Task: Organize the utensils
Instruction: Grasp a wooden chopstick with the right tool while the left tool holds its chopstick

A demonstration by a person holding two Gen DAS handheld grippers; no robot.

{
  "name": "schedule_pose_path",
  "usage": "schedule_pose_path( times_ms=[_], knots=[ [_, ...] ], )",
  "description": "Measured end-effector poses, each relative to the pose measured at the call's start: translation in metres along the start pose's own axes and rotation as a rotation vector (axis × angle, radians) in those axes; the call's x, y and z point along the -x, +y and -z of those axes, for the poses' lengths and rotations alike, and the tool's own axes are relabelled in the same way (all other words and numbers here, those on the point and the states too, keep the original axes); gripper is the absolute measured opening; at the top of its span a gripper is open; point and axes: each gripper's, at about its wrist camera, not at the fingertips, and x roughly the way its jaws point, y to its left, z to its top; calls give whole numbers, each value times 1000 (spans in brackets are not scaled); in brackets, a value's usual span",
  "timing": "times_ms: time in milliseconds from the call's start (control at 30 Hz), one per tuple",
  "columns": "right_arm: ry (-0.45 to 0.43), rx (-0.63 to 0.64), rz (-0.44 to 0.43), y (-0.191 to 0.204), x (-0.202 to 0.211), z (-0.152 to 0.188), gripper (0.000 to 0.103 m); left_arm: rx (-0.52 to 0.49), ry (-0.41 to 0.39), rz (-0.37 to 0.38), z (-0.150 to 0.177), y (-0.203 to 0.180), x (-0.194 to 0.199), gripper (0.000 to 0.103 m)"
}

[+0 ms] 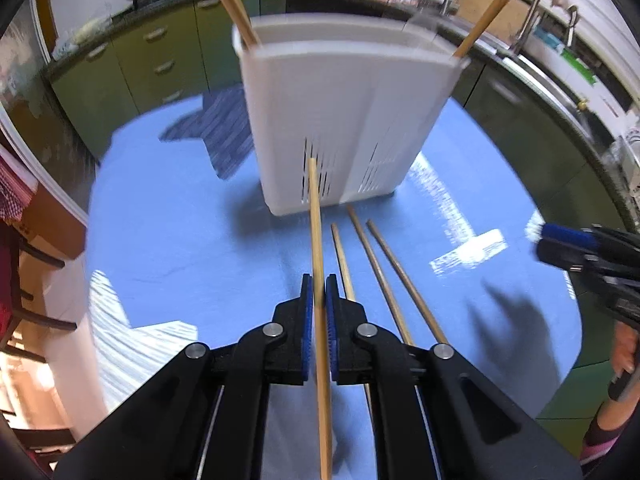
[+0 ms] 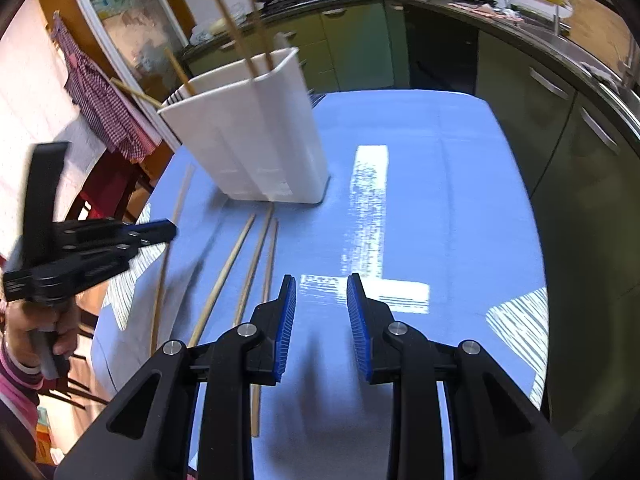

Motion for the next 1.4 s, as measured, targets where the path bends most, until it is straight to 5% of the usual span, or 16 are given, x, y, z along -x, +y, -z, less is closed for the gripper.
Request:
schedule_pose_path(
  times_ms=[100, 433, 700, 1233, 1400],
  knots=[
    [53, 31, -11, 13, -18, -3, 37, -18, -56, 9, 6, -5, 26, 6],
    [188, 112, 59, 46, -86, -21, 37, -29, -189, 39, 31, -1, 84, 6],
    [242, 148, 107, 60, -120, -27, 18, -40, -238, 53, 47, 3, 103, 6],
    [282, 157, 139, 70, -136, -31, 15, -60, -303, 55, 54, 4, 128, 6],
    [280, 162, 144, 73, -136, -31, 6, -60, -301, 55, 54, 3, 128, 6]
  ],
)
